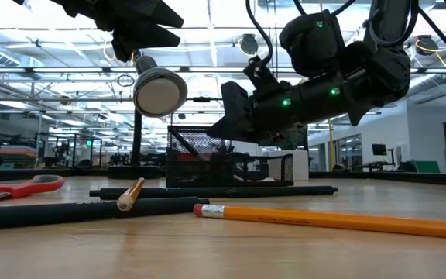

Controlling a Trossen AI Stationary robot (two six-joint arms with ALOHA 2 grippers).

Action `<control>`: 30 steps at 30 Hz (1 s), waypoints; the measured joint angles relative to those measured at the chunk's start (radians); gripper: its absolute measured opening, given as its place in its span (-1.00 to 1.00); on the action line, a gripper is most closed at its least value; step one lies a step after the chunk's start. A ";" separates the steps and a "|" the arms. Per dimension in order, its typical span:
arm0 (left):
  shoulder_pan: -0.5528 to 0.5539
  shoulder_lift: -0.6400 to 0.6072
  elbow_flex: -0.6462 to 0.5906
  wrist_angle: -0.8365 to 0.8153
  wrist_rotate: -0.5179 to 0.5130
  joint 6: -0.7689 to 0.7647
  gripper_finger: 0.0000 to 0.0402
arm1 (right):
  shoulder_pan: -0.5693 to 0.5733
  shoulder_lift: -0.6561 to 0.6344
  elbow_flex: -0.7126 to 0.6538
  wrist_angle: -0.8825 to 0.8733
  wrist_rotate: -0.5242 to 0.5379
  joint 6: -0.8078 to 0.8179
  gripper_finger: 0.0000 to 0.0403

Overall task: Pick and place office supplies into organizer
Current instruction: Put the black binder clip into the desk organizer, then put the orange pencil into the desk organizer

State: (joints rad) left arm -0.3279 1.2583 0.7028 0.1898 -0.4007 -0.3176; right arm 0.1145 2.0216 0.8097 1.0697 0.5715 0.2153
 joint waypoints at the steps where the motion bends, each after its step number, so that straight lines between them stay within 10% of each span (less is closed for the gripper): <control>1: 0.000 0.000 0.000 0.000 0.000 0.000 -0.11 | 0.000 0.000 0.000 0.000 0.000 0.000 -0.73; 17: 0.000 0.000 0.000 0.002 0.000 0.000 -0.11 | 0.001 0.000 0.000 0.002 -0.011 0.000 -0.55; 30: 0.000 0.000 0.000 -0.005 0.006 0.000 -0.11 | 0.060 0.000 0.000 -0.029 -0.377 -0.014 -0.55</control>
State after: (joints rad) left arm -0.3283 1.2583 0.7025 0.1848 -0.3943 -0.3176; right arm 0.1750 2.0216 0.8101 1.0405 0.1943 0.2016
